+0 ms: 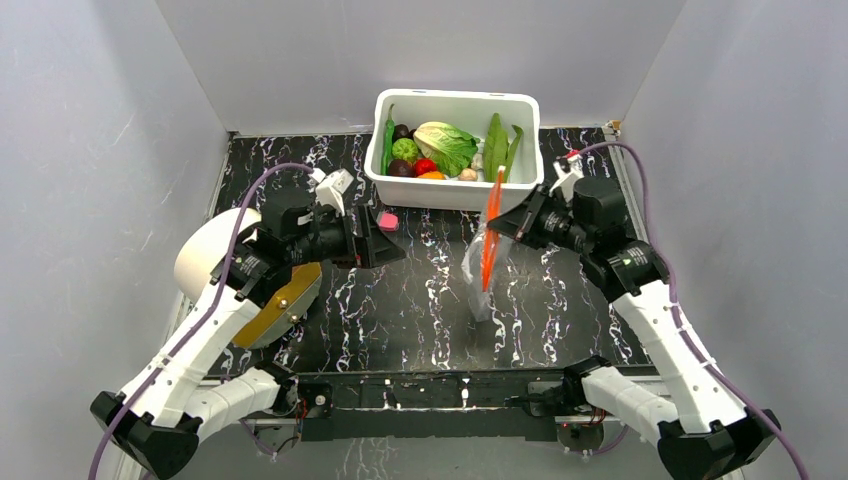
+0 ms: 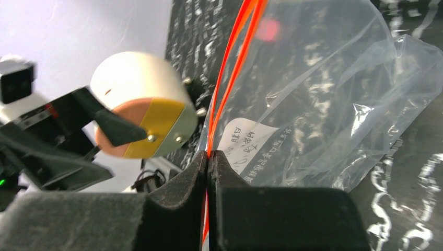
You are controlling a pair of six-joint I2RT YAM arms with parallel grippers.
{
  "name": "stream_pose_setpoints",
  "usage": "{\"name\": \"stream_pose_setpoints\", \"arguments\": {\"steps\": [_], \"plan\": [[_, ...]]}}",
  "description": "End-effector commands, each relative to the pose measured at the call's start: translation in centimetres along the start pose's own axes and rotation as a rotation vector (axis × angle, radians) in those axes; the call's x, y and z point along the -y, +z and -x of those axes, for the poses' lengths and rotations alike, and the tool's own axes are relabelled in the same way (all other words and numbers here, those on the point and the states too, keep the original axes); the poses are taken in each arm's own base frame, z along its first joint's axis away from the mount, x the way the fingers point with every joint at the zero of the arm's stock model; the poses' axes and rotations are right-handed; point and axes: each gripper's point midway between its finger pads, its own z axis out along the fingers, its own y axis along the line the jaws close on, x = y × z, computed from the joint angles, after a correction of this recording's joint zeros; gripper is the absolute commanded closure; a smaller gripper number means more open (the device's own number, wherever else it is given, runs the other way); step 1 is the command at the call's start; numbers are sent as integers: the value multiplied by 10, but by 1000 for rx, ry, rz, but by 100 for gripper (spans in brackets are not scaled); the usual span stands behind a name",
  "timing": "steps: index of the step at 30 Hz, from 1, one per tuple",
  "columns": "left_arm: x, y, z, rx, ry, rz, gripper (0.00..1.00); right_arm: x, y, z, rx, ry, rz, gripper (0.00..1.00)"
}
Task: Place the food in the zip-top bag and seal the zipper
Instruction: Pick up the zipper food storage bag at the center of the board, then open the zipper of the food storage bag.
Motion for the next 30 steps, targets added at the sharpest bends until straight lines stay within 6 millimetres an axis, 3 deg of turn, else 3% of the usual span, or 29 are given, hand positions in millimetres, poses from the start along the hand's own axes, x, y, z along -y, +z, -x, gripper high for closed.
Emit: {"name": "stream_pose_setpoints", "arguments": {"steps": [1, 5, 10, 15, 17, 20, 22, 24, 25, 30], "plan": [[7, 2, -7, -14, -33, -64, 15, -61, 2, -13, -32, -54, 245, 100], [12, 5, -6, -4, -46, -109, 16, -86, 19, -51, -135, -89, 300, 100], [6, 12, -10, -28, -53, -100, 17, -123, 25, -81, -153, -123, 387, 100], [1, 22, -17, -53, -76, -116, 19, -138, 38, -107, -201, -146, 406, 100], [-5, 25, -18, -50, -79, -89, 28, -143, 39, -114, -210, -151, 419, 100], [-18, 26, -18, -33, -64, -28, 50, -146, 41, -121, -225, -157, 421, 100], [-20, 24, -16, -19, -49, -15, 69, -144, 43, -123, -234, -162, 406, 100], [-19, 22, -15, -8, -37, -18, 95, -140, 44, -124, -232, -165, 389, 100], [-19, 21, -13, -2, -31, -17, 100, -137, 44, -124, -227, -167, 379, 100], [-18, 19, -14, 8, -18, -26, 100, -126, 44, -121, -196, -169, 337, 100]]}}
